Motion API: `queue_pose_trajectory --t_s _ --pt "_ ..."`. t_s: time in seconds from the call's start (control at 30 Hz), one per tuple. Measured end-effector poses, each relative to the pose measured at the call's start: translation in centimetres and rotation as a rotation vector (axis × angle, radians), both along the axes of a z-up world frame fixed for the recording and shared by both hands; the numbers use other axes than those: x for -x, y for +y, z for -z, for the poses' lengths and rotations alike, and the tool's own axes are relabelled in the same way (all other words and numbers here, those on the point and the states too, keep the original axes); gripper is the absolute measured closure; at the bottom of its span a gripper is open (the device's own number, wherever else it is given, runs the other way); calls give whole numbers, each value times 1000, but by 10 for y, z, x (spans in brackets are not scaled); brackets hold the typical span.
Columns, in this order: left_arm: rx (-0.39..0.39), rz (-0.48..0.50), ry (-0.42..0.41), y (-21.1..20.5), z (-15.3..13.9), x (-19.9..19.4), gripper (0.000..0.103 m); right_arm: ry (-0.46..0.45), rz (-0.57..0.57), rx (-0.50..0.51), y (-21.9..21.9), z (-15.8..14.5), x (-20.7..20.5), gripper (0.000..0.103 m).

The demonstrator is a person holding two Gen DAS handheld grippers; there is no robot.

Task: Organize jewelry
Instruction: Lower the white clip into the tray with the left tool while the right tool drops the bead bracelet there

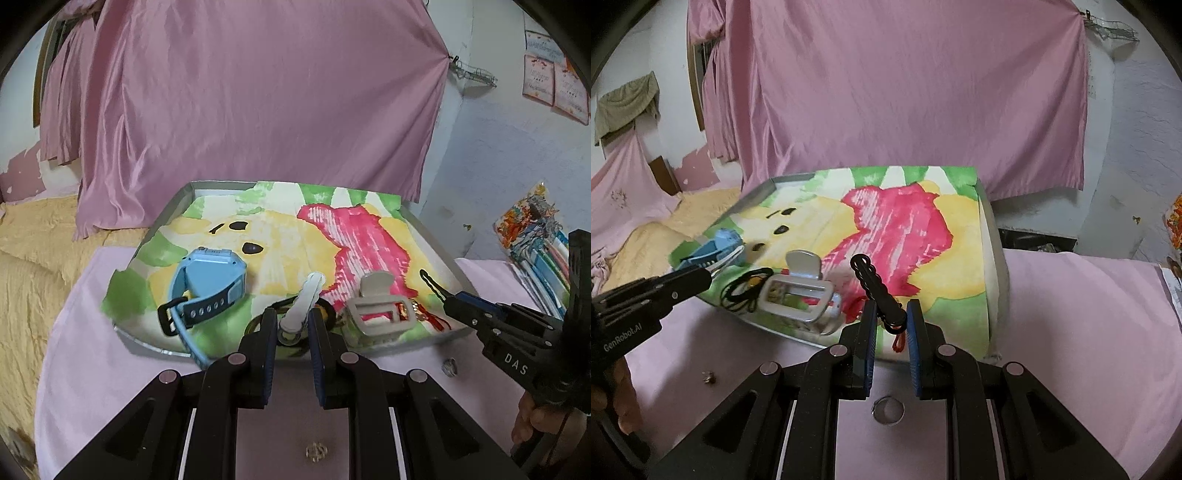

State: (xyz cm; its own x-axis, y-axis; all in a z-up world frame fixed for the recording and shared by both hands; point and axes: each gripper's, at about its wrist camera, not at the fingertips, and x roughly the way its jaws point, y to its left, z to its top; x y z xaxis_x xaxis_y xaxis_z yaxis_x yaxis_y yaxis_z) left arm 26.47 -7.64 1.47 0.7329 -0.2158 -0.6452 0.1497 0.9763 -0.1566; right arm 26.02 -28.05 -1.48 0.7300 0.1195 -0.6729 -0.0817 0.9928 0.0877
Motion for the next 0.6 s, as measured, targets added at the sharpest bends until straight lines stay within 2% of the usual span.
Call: queue_pose_trajectory --t_s 0.6 --pt "-37 32 45 -13 14 -11 86 64 -60 46 16 12 -18 87"
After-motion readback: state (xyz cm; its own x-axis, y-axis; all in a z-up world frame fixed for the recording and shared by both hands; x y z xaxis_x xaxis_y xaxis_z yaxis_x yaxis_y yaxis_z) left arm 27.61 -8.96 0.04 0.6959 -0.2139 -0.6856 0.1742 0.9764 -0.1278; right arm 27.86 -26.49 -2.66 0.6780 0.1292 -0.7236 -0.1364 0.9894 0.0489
